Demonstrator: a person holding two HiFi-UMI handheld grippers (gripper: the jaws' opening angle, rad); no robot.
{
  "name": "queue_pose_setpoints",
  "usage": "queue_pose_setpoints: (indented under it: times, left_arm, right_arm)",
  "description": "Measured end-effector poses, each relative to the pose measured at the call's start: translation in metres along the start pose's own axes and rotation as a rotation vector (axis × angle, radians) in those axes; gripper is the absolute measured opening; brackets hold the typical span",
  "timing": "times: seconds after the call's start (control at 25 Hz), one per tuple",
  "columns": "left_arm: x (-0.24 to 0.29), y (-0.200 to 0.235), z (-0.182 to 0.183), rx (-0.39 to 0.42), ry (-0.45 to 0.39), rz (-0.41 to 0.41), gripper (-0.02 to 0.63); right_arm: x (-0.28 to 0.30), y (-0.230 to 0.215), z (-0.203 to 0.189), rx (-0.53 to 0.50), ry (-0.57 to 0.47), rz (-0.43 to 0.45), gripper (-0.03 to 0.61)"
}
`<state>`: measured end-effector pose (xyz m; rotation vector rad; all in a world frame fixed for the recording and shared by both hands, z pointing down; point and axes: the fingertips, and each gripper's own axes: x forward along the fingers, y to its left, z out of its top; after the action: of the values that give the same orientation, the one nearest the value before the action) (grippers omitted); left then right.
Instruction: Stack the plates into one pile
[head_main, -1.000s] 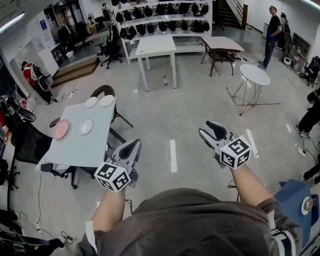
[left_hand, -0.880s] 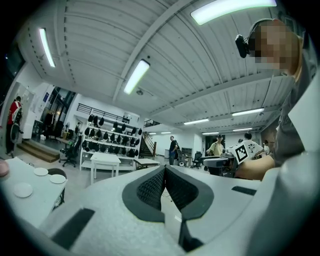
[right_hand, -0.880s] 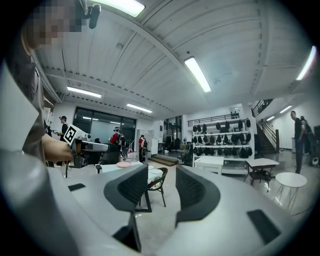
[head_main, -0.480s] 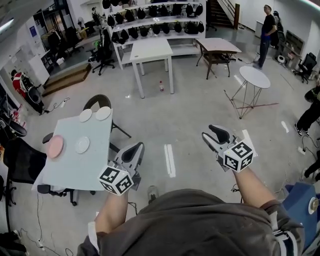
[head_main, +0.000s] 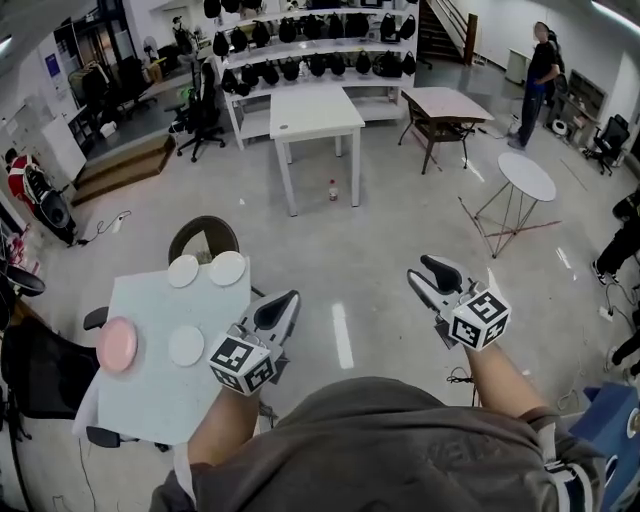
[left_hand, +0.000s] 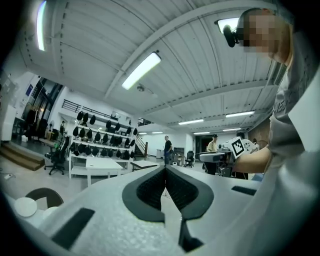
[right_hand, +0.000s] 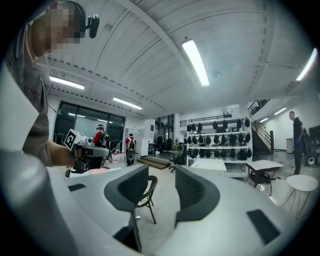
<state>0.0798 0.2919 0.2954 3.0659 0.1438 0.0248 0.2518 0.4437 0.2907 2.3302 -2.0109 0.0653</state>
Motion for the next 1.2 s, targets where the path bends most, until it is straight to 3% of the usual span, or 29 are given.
queue_pose_setpoints:
  times: [0.28, 0.56, 0.96, 1.2]
  left_arm:
    - [0.013, 0.082, 0.000, -0.034, 0.018, 0.025, 0.006]
    - [0.047, 0.125, -0.011, -0.057, 0.040, 0.082, 0.006]
    - [0.165, 0.170, -0.002, -0.027, 0.021, 0.241, 0.006]
    - [0.231, 0.183, -0.010, -0.089, 0.025, 0.272, 0.006]
  right_arm:
    - [0.081, -0.020, 0.002, 0.017, 0.013, 0.003, 0.160]
    - [0.133, -0.066, -0.007, 0.029, 0.017, 0.042, 0.158]
    - [0.212, -0.202, -0.007, 0.025, -0.007, 0.186, 0.155]
    - [0.251, -0.269, -0.018, 0.042, -0.003, 0.246, 0.152]
